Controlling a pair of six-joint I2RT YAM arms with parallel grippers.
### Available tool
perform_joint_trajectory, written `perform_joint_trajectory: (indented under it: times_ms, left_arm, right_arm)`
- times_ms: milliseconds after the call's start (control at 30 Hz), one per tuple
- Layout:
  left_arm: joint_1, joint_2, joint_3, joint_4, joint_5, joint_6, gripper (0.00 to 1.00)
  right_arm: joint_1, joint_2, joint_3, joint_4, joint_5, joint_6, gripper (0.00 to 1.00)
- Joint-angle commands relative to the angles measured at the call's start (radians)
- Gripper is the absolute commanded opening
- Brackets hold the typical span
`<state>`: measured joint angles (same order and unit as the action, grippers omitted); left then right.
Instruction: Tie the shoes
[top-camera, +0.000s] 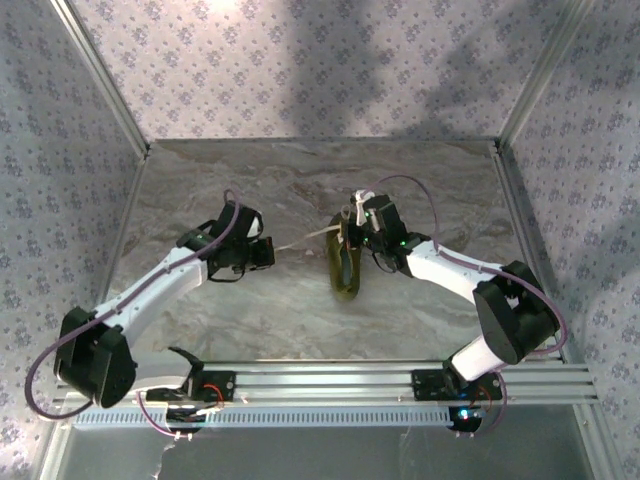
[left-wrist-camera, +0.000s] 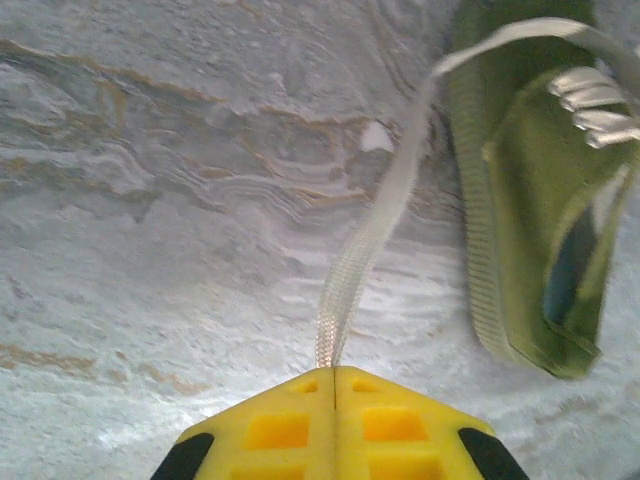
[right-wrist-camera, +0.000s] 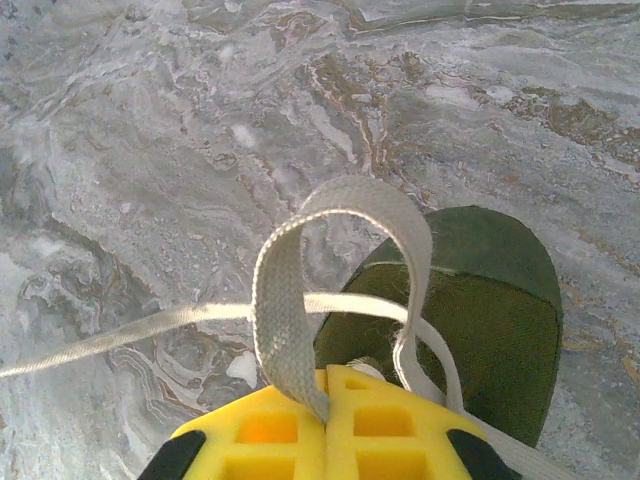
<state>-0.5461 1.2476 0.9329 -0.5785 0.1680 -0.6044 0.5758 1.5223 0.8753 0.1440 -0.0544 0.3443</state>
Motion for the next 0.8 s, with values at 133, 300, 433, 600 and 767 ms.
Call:
perform_joint_trajectory:
  times_ms: [133,300,433,600,767]
  left_arm:
    - [-0.127,-0.107,0.023,0.004,0.071,0.066,0.00]
    - [-0.224,-0.088,0.027,0.058,0.166,0.149,0.00]
    - [-0.350,-0.035,0.063,0.106,0.169,0.212,0.00]
    - [-0.408,0.054,0.092,0.216,0.176,0.220,0.00]
    - [-0.456,0.169,0.159,0.300,0.214,0.230,0.00]
  right_arm:
    - [-0.024,0.016,0.037,0.008,-0.038,0.060,0.00]
    - [-0.038,0.019,0.037,0.012,-0.059,0.085,0.00]
    - [-0.058,0.022,0.033,0.025,-0.099,0.109,0.00]
    - [-0.078,0.026,0.025,0.046,-0.152,0.144,0.00]
    - [-0.105,0.029,0.019,0.060,-0.208,0.173,0.00]
